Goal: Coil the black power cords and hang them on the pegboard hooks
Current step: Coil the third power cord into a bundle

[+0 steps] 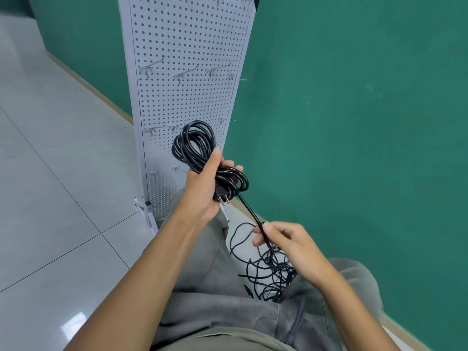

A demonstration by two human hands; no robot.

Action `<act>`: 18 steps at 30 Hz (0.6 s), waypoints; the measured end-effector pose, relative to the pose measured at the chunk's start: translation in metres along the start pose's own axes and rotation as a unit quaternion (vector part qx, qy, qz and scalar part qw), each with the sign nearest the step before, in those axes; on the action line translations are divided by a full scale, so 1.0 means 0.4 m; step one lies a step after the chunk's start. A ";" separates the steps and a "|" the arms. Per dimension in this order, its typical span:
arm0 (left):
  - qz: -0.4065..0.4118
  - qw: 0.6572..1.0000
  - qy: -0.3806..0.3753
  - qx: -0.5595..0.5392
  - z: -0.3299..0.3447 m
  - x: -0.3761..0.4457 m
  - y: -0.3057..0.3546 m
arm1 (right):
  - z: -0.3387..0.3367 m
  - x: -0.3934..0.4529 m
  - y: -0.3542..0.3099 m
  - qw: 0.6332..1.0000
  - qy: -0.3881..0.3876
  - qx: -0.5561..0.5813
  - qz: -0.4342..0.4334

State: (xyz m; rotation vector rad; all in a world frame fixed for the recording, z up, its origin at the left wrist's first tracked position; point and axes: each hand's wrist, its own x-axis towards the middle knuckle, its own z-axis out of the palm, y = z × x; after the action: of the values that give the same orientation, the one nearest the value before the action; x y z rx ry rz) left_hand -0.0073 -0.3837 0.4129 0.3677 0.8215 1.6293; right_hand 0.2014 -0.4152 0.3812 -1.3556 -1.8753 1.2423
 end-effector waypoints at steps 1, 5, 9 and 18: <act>0.007 1.000 0.021 0.000 -0.005 0.004 0.001 | 0.002 -0.004 0.003 1.000 0.003 -0.017 -0.007; 0.061 0.989 0.064 0.115 -0.019 0.023 -0.024 | 0.012 -0.014 -0.019 0.996 0.030 -0.071 -0.037; 0.091 0.970 0.047 0.219 -0.019 0.020 -0.049 | -0.006 -0.015 -0.082 0.984 0.053 -0.144 -0.090; 0.076 0.943 -0.111 0.305 0.028 -0.033 -0.112 | -0.058 -0.022 -0.199 0.976 0.065 -0.131 -0.162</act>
State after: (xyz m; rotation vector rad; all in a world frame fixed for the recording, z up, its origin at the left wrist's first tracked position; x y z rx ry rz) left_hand 0.0354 -0.3912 0.3926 1.0552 1.1361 1.4072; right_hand 0.1872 -0.4210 0.4631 -1.1620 -2.1166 0.7467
